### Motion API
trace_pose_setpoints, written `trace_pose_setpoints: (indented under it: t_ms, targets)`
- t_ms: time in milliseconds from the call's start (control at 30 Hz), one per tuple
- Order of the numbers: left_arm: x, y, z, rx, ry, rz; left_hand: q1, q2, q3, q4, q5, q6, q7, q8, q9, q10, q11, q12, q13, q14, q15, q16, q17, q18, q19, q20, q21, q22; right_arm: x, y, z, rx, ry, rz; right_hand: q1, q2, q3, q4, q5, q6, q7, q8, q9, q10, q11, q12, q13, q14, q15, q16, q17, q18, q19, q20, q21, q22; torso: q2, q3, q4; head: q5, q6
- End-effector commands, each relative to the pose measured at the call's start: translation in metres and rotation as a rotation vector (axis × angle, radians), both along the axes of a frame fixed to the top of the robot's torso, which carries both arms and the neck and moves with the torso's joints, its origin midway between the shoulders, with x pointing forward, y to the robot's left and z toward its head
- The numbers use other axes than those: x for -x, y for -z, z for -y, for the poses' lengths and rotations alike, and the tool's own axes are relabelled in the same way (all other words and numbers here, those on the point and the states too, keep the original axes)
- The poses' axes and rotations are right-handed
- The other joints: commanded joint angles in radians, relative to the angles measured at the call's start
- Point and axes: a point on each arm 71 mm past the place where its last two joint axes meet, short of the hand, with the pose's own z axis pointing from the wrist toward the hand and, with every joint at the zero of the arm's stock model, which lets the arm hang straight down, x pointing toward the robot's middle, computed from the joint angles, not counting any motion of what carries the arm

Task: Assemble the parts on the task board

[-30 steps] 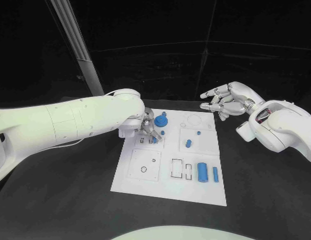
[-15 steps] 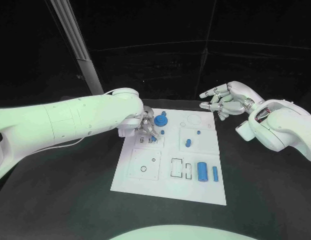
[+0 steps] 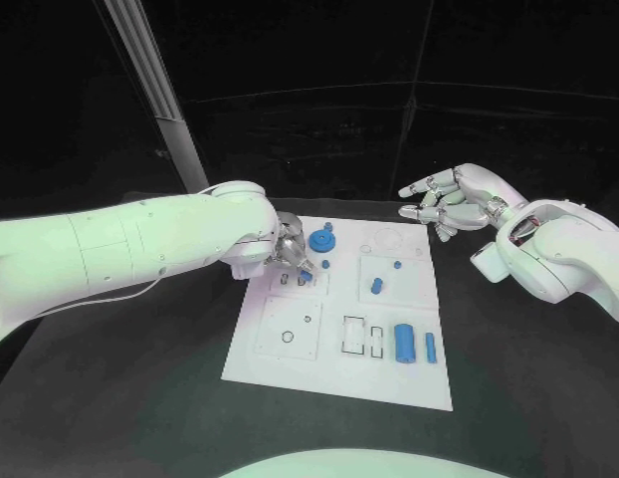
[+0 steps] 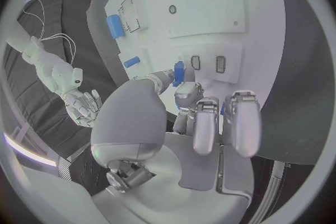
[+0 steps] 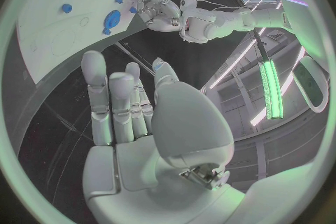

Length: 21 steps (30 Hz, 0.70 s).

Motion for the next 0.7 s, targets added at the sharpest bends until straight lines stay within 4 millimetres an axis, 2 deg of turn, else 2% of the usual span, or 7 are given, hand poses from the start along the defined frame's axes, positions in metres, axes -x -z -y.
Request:
trace_pose_setpoints:
  t_ms: [33,167,267,367,533,700]
  targets:
    - [0.0,-0.003,-0.003,0.039,-0.048,0.047,-0.017,-0.001,0.17,-0.161,0.007,-0.009,-0.002,0.009,0.004,0.01,-0.003,0.004,0.002,0.106,-0.004,0.003,0.263,-0.013,0.038,-0.002,-0.001,0.081,0.0,-0.001,-0.001,0.005,-0.009,0.002,0.01,0.0,-0.004,0.001,0.005,0.003,-0.006,0.005,0.001,-0.001,-0.003,-0.007,-0.001,0.006,-0.001,-0.005,-0.001,0.018,0.008,0.002,-0.004,-0.001,0.0,-0.0001,0.0015,0.003,-0.002]
    - [0.003,-0.001,-0.008,0.038,-0.064,0.06,-0.025,-0.002,0.18,-0.168,0.01,-0.01,-0.003,0.013,0.008,0.012,-0.003,0.006,0.004,0.106,-0.004,0.003,0.263,-0.014,0.039,-0.002,0.0,0.083,0.0,-0.001,-0.001,0.006,-0.009,0.002,0.009,0.0,-0.004,0.001,0.006,0.003,-0.006,0.005,0.001,-0.001,-0.003,-0.007,-0.002,0.006,0.0,-0.006,-0.001,0.018,0.007,0.002,-0.005,-0.003,0.001,0.0006,0.0063,0.002,-0.003]
    - [0.006,0.003,-0.01,0.024,-0.066,0.064,-0.03,-0.003,0.187,-0.172,0.011,-0.011,-0.003,0.016,0.01,0.014,-0.004,0.008,0.006,0.106,-0.005,0.003,0.263,-0.014,0.04,-0.003,0.001,0.085,-0.001,-0.001,-0.001,0.006,-0.009,0.003,0.009,0.0,-0.004,0.001,0.006,0.003,-0.006,0.005,0.001,-0.001,-0.003,-0.007,-0.002,0.006,0.0,-0.006,-0.001,0.018,0.007,0.002,-0.005,-0.003,0.001,-0.0007,0.0038,0.005,-0.004]
    - [0.007,0.007,-0.012,0.01,-0.062,0.069,-0.032,-0.003,0.188,-0.173,0.011,-0.011,-0.003,0.017,0.01,0.015,-0.004,0.01,0.007,0.106,-0.005,0.003,0.263,-0.014,0.04,-0.003,0.001,0.085,-0.001,-0.001,0.0,0.006,-0.009,0.005,0.009,0.0,-0.004,0.001,0.006,0.003,-0.006,0.005,0.001,-0.001,-0.003,-0.007,-0.002,0.006,0.0,-0.006,-0.001,0.018,0.007,0.002,-0.005,-0.003,0.002,-0.0021,0.0061,0.004,-0.006]
    - [0.008,0.01,-0.013,-0.012,-0.056,0.082,-0.033,-0.003,0.19,-0.174,0.011,-0.011,-0.003,0.017,0.011,0.015,-0.004,0.009,0.007,0.106,-0.005,0.003,0.263,-0.014,0.04,-0.003,0.001,0.086,-0.001,-0.001,-0.001,0.007,-0.009,0.006,0.008,-0.001,-0.005,0.003,0.008,0.003,-0.005,0.005,0.001,-0.001,-0.003,-0.007,-0.002,0.006,0.0,-0.008,-0.002,0.018,0.007,0.002,-0.006,-0.004,0.002,0.0001,0.0031,0.008,-0.009]
    - [0.009,0.013,-0.014,-0.027,-0.051,0.095,-0.035,-0.003,0.192,-0.175,0.011,-0.012,-0.003,0.019,0.012,0.015,-0.004,0.009,0.007,0.106,-0.005,0.003,0.263,-0.014,0.04,-0.003,0.001,0.086,-0.001,-0.001,-0.001,0.007,-0.009,0.007,0.007,-0.001,-0.005,0.004,0.009,0.003,-0.005,0.005,0.001,-0.001,-0.003,-0.007,-0.003,0.006,0.0,-0.009,-0.002,0.018,0.007,0.002,-0.007,-0.005,0.002,0.0001,0.0025,0.008,-0.009]
